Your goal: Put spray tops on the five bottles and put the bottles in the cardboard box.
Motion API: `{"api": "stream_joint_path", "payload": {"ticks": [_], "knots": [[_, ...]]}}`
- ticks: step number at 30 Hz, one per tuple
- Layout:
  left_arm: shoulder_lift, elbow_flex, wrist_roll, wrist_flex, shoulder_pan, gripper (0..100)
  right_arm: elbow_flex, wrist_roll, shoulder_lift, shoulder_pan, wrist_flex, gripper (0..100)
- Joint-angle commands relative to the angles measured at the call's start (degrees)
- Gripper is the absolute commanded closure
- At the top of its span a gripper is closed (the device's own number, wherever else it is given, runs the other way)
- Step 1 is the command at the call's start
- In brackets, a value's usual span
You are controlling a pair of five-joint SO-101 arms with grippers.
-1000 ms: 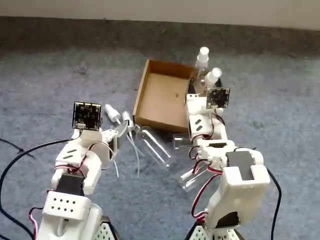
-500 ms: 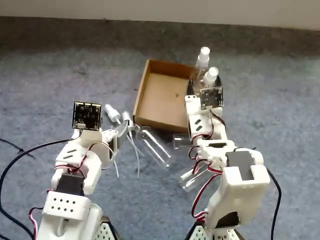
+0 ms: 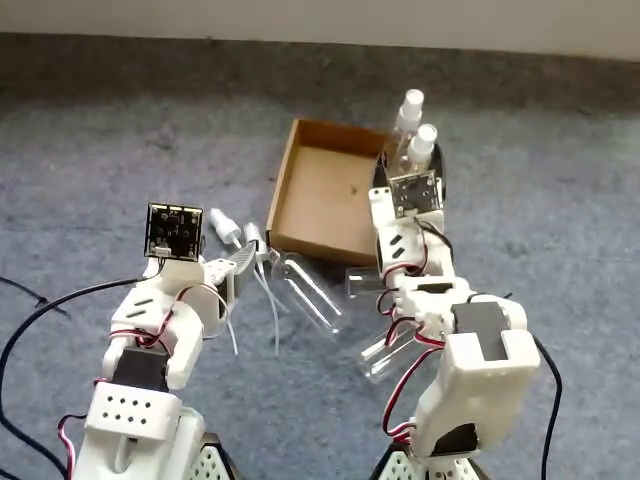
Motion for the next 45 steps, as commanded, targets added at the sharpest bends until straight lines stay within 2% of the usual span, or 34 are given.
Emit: {"api": "stream_joint_path", "payload": {"ticks": [1,8,14,20,31,40,45], "knots": [[-0.84,-0.31,0.09,-1.14,0.92,75,-2.51,0.53,-0.84,-0.22,-0.92,75.9],[-0.84,-0.31,0.09,-1.14,0.92,75,-2.51,0.79,-0.84,-0.22,-0.92,75.5],[-0.84,-0.31,0.09,-1.14,0.92,75,-2.51,0.79,-0.84,-0.22,-0.84,66.6],[-0.84,-0.31,0.09,-1.14,0.92,75,-2.51,0.88,-0.92,-0.13,-0.04,66.6],[-0.84,-0.31,0.09,-1.14,0.92,75,-3.65,0.79,-9.27,-0.13,12.88,66.6],[-0.84,-0.31,0.09,-1.14,0.92,75,-3.65,0.97,-9.71,-0.13,13.32,66.6],[-0.84,-0.31,0.09,-1.14,0.92,75,-3.65,6.86,-9.80,-0.57,13.32,66.6]]}}
